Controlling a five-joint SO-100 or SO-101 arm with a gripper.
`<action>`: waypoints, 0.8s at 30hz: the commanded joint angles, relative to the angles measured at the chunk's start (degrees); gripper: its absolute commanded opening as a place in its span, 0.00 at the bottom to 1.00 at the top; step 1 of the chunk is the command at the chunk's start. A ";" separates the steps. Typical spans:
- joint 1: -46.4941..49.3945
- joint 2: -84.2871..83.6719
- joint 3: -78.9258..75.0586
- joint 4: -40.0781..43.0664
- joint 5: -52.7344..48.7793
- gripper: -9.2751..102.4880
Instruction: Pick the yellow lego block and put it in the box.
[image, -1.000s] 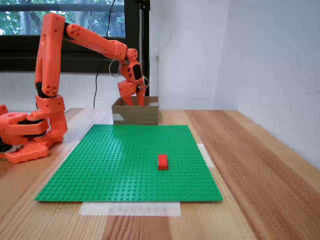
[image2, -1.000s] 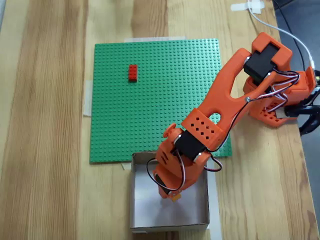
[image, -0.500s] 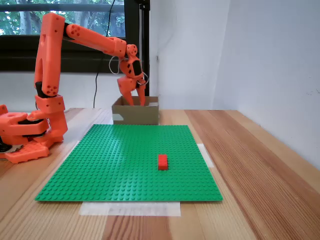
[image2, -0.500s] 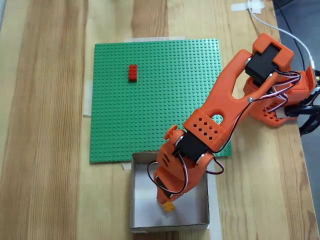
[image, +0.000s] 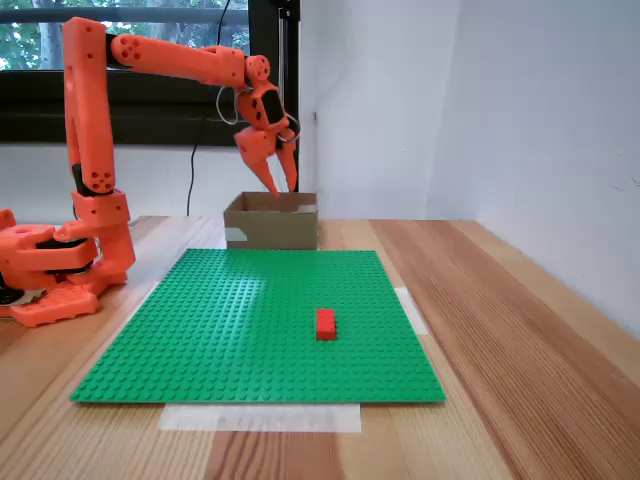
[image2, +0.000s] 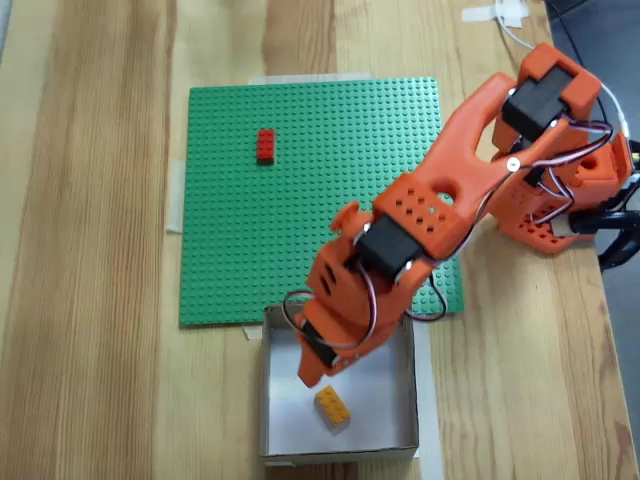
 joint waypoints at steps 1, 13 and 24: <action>1.76 6.59 -0.09 0.35 -1.41 0.20; 11.87 23.73 6.06 4.39 -7.91 0.20; 24.79 35.60 15.12 2.55 -10.81 0.19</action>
